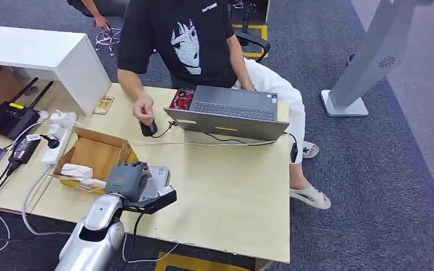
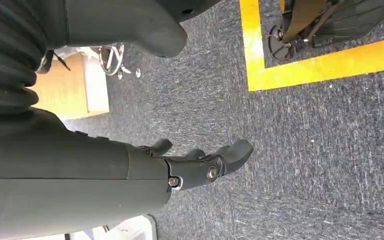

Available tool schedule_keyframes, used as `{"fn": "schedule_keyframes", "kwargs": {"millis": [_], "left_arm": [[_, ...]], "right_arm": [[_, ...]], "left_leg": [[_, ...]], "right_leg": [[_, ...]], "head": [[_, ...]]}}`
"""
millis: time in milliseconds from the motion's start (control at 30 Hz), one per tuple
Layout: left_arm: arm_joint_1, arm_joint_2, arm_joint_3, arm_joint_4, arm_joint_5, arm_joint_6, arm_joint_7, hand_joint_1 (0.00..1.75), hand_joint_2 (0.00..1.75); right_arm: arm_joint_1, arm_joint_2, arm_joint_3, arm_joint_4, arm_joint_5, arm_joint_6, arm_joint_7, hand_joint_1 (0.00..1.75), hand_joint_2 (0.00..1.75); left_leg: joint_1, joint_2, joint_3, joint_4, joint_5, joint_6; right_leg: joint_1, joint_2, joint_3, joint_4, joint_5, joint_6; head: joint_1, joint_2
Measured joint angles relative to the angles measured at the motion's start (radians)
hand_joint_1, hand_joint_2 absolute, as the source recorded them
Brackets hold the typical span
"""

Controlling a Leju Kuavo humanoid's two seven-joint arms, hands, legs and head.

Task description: Pass the card to the sensor for recognition and then transmit it.

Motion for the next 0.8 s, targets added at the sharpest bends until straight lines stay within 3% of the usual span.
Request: {"fn": "schedule_keyframes", "kwargs": {"millis": [567, 800], "left_arm": [[-0.013, -0.002, 0.000, 0.035, -0.061, -0.007, -0.005, 1.75, 1.75], [-0.023, -0.006, 0.002, 0.060, -0.073, 0.024, -0.018, 1.75, 1.75]], "right_arm": [[-0.002, 0.003, -0.027, -0.008, 0.051, 0.023, -0.002, 0.00, 1.75], [-0.005, 0.003, -0.041, -0.008, 0.074, 0.029, -0.003, 0.00, 1.75]], "left_leg": [[0.000, 0.000, 0.000, 0.000, 0.000, 0.000], [0.000, 0.000, 0.001, 0.000, 0.000, 0.000]], "right_leg": [[0.000, 0.000, 0.001, 0.000, 0.000, 0.000], [0.000, 0.000, 0.001, 0.000, 0.000, 0.000]], "head": [[0.000, 0.000], [0.000, 0.000]]}}
